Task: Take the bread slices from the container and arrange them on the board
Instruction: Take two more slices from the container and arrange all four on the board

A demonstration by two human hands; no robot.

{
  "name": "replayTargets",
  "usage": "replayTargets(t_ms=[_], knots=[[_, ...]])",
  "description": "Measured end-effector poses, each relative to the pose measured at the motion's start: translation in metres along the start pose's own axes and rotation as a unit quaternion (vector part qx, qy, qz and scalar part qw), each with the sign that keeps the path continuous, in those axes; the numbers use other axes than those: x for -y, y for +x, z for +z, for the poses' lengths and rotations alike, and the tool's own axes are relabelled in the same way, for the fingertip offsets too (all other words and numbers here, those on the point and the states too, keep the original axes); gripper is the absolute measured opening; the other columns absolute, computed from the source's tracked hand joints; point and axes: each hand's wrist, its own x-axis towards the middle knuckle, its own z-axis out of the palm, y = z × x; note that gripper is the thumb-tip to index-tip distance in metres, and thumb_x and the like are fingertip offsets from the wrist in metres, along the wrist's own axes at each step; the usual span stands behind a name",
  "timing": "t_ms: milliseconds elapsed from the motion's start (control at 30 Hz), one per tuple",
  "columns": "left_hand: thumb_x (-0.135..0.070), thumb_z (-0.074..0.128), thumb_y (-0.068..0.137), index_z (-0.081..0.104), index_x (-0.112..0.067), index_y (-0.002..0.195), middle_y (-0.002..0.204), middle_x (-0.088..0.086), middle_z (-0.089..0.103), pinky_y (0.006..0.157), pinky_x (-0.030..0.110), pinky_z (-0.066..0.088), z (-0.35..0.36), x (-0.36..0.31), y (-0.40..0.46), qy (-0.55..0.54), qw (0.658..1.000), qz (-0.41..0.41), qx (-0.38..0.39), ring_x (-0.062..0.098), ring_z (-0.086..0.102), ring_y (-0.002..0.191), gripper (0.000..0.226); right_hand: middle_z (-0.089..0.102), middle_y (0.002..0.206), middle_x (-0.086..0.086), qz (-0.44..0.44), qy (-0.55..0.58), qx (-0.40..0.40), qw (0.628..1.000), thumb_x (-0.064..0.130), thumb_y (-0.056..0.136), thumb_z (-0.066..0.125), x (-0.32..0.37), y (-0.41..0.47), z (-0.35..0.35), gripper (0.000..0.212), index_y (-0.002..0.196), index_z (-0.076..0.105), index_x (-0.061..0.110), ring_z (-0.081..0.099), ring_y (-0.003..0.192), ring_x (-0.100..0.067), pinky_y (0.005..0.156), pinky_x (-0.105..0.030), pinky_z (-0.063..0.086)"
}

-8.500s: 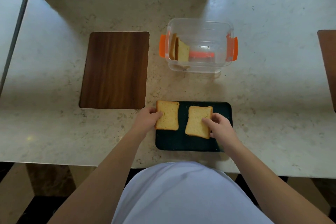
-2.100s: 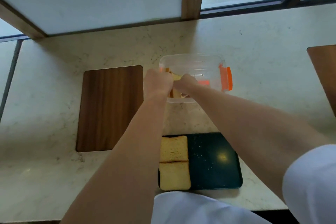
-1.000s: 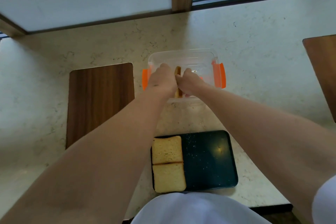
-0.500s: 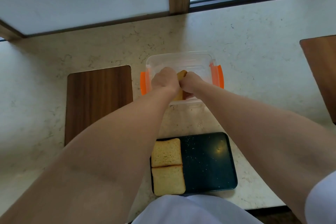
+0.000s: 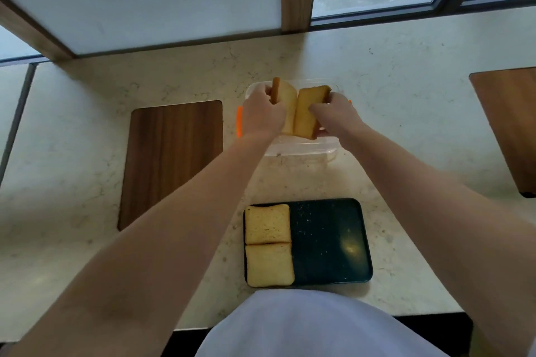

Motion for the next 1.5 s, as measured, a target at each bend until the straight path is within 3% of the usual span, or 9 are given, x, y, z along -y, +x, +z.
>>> replayTargets(t_ms=[167, 267, 367, 467, 600, 933, 1067, 1400, 1500], knots=[[-0.021, 0.066, 0.091, 0.058, -0.024, 0.112, 0.093, -0.013, 0.064, 0.056, 0.012, 0.051, -0.023, 0.006, -0.056, -0.164, 0.986, -0.016, 0.030, 0.001, 0.065, 0.078, 0.023, 0.063, 0.118, -0.016, -0.056, 0.033, -0.027, 0.997, 0.022, 0.092, 0.061, -0.016, -0.058, -0.017, 0.028, 0.117, 0.056, 0.012, 0.067, 0.105, -0.030, 0.085, -0.050, 0.061], [-0.026, 0.066, 0.092, 0.054, -0.031, 0.114, 0.103, -0.012, 0.065, 0.067, 0.022, 0.058, -0.031, 0.029, -0.095, -0.226, 0.969, -0.065, 0.074, 0.005, 0.067, 0.090, 0.026, 0.065, 0.113, -0.006, -0.088, 0.043, -0.012, 0.995, 0.025, 0.090, 0.068, -0.045, -0.094, -0.022, 0.029, 0.116, 0.058, 0.016, 0.068, 0.100, -0.021, 0.078, -0.040, 0.064], [-0.025, 0.065, 0.093, 0.052, -0.029, 0.123, 0.106, -0.012, 0.062, 0.082, 0.039, 0.060, -0.019, 0.066, -0.140, -0.231, 0.956, -0.140, 0.112, 0.012, 0.065, 0.100, 0.033, 0.067, 0.106, -0.002, -0.072, 0.028, 0.017, 0.997, 0.023, 0.091, 0.068, -0.094, -0.125, -0.019, 0.017, 0.105, 0.059, 0.024, 0.069, 0.095, -0.017, 0.076, -0.034, 0.063], [-0.019, 0.066, 0.093, 0.051, -0.023, 0.129, 0.107, -0.011, 0.061, 0.071, 0.031, 0.061, -0.003, 0.103, -0.180, -0.236, 0.939, -0.211, 0.138, 0.010, 0.064, 0.095, 0.039, 0.070, 0.100, -0.006, -0.017, 0.017, 0.027, 0.999, 0.016, 0.091, 0.065, -0.146, -0.147, -0.012, 0.011, 0.100, 0.062, 0.021, 0.071, 0.093, -0.025, 0.076, -0.040, 0.064], [-0.013, 0.065, 0.094, 0.050, -0.020, 0.132, 0.110, -0.006, 0.062, 0.063, 0.027, 0.058, 0.006, 0.140, -0.208, -0.234, 0.921, -0.267, 0.161, 0.011, 0.064, 0.094, 0.042, 0.070, 0.105, -0.005, 0.036, 0.021, 0.045, 0.998, 0.018, 0.095, 0.064, -0.196, -0.168, -0.007, 0.012, 0.106, 0.064, 0.021, 0.071, 0.093, -0.019, 0.067, -0.028, 0.062], [-0.011, 0.063, 0.095, 0.050, -0.014, 0.136, 0.117, 0.001, 0.063, 0.073, 0.037, 0.062, 0.009, 0.155, -0.214, -0.240, 0.912, -0.285, 0.171, 0.020, 0.065, 0.104, 0.043, 0.074, 0.100, 0.003, 0.057, 0.058, 0.057, 0.995, 0.026, 0.093, 0.067, -0.219, -0.172, -0.009, 0.012, 0.104, 0.070, 0.027, 0.072, 0.092, -0.014, 0.067, -0.026, 0.060], [-0.012, 0.063, 0.094, 0.049, -0.015, 0.136, 0.120, 0.004, 0.062, 0.081, 0.043, 0.062, 0.020, 0.151, -0.213, -0.230, 0.914, -0.289, 0.165, 0.021, 0.065, 0.105, 0.044, 0.073, 0.096, 0.001, 0.096, 0.105, 0.013, 0.990, 0.043, 0.088, 0.072, -0.217, -0.159, -0.019, 0.015, 0.093, 0.073, 0.029, 0.068, 0.092, -0.021, 0.076, -0.040, 0.057], [-0.011, 0.062, 0.095, 0.052, -0.019, 0.127, 0.115, 0.001, 0.063, 0.078, 0.039, 0.061, 0.014, 0.164, -0.216, -0.195, 0.919, -0.316, 0.129, 0.020, 0.065, 0.102, 0.034, 0.066, 0.118, -0.001, 0.113, 0.023, 0.012, 0.993, 0.043, 0.092, 0.067, -0.207, -0.113, -0.018, 0.050, 0.129, 0.060, 0.011, 0.059, 0.105, -0.020, 0.080, -0.036, 0.046], [-0.012, 0.063, 0.095, 0.054, -0.012, 0.134, 0.122, 0.007, 0.065, 0.093, 0.049, 0.056, 0.006, 0.173, -0.211, -0.163, 0.926, -0.326, 0.101, 0.025, 0.064, 0.108, 0.041, 0.055, 0.120, 0.002, 0.115, 0.007, 0.004, 0.993, 0.029, 0.091, 0.070, -0.208, -0.110, -0.014, 0.060, 0.143, 0.045, 0.012, 0.054, 0.102, -0.017, 0.081, -0.032, 0.043]])
